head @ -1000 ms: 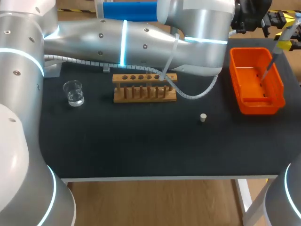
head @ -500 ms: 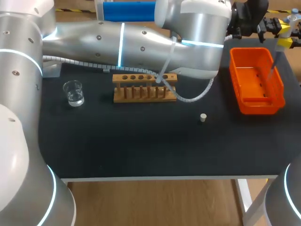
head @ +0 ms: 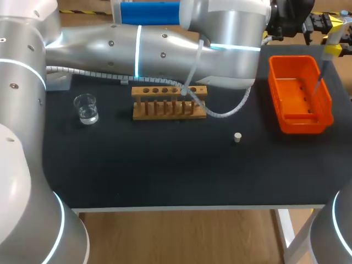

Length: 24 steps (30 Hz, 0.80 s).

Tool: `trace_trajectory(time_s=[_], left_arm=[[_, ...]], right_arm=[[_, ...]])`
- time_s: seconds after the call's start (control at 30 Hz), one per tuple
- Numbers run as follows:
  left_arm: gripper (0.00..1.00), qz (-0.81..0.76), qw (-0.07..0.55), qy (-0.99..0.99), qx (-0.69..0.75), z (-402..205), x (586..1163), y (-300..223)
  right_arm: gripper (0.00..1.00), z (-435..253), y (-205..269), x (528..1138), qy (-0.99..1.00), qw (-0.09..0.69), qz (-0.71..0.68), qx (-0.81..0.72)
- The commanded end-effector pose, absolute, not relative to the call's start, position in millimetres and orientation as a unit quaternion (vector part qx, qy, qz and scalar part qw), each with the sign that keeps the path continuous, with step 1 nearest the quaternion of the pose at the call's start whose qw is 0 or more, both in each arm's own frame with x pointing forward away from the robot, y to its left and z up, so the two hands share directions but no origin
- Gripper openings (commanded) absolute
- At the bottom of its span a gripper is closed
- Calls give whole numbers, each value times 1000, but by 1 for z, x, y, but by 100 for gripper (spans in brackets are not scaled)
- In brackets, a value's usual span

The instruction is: Invert the test tube, pick up the pipette, mount the tip to pipette, aspirate from beaker and dispense into the tube, eject the tip, return the pipette, and cap with the stopper.

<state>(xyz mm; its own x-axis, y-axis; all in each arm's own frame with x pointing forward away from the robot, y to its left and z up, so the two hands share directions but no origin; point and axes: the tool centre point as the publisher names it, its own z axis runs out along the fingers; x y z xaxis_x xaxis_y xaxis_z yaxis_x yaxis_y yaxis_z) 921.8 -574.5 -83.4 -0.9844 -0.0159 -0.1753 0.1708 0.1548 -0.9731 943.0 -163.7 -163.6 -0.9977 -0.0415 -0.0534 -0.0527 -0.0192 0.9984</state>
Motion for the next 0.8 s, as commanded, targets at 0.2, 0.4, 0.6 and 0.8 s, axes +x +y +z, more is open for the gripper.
trace_trajectory(time_s=[0.2,0.4,0.6,0.8], left_arm=[[0,-687,132,715,6,-82,923,-569],[0,-688,131,714,7,-81,926,-571],[0,-689,126,713,6,-82,930,-574],[0,-689,119,715,4,-85,933,-576]], right_arm=[[0,-163,-164,943,701,4,712,-34],[0,-163,-164,943,701,4,712,-34],[0,-163,-164,943,701,4,712,-34],[0,-163,-164,943,701,4,712,-34]])
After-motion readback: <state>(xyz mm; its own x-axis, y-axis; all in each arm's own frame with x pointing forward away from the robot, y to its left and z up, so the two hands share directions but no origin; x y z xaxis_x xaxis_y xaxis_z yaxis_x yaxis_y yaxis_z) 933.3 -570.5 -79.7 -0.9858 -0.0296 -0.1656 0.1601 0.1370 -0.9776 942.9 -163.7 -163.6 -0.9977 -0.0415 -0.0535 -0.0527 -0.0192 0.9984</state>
